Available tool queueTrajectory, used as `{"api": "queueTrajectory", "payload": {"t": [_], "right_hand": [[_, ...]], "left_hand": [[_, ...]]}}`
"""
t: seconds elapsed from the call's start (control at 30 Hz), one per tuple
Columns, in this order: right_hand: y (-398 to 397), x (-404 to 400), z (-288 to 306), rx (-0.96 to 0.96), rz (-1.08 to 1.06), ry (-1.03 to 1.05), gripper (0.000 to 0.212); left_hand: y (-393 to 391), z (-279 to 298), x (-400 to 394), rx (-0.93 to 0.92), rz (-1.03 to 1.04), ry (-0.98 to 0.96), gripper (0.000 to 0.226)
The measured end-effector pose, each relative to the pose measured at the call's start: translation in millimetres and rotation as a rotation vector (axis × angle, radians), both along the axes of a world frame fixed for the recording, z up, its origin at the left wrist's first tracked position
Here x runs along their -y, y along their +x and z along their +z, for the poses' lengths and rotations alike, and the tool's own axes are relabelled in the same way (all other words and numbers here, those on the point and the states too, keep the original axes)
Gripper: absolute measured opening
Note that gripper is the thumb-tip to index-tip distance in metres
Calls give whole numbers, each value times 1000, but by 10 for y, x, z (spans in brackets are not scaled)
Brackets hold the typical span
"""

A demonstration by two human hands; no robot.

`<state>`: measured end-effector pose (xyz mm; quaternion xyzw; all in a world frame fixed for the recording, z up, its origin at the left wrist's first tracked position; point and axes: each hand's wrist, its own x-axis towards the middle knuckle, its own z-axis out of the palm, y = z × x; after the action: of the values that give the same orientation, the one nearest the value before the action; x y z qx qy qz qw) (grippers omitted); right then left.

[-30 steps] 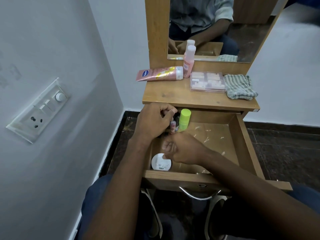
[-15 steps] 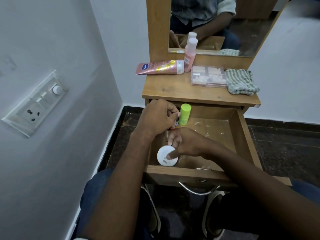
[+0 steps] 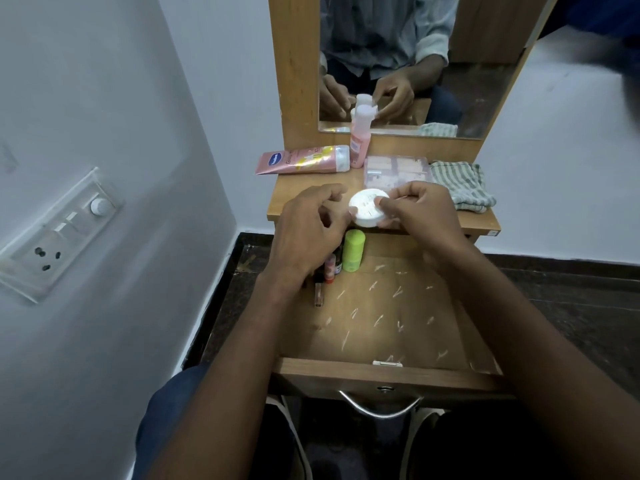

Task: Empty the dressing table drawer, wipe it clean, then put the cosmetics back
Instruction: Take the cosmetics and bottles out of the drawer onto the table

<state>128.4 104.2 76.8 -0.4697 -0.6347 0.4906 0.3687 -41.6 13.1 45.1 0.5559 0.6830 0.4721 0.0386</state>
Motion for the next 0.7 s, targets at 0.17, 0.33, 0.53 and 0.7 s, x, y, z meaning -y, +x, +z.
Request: {"api": "queueTrajectory", "payload": {"t": [0.17, 0.33, 0.53, 0.7], "right_hand": [[-192, -80, -39, 120, -11, 136, 4], [-321, -126, -85, 286, 5, 370, 10], [-448, -210, -98, 525, 57, 507, 34], [-521, -227, -88, 597, 34, 553, 41]], "left_hand": [[-51, 8, -169, -116, 23, -38, 34], [-86, -14, -209, -189, 104, -72, 29], [-113, -19, -270, -285, 83, -125, 36], [-117, -47, -252, -162, 95, -66, 36]]}}
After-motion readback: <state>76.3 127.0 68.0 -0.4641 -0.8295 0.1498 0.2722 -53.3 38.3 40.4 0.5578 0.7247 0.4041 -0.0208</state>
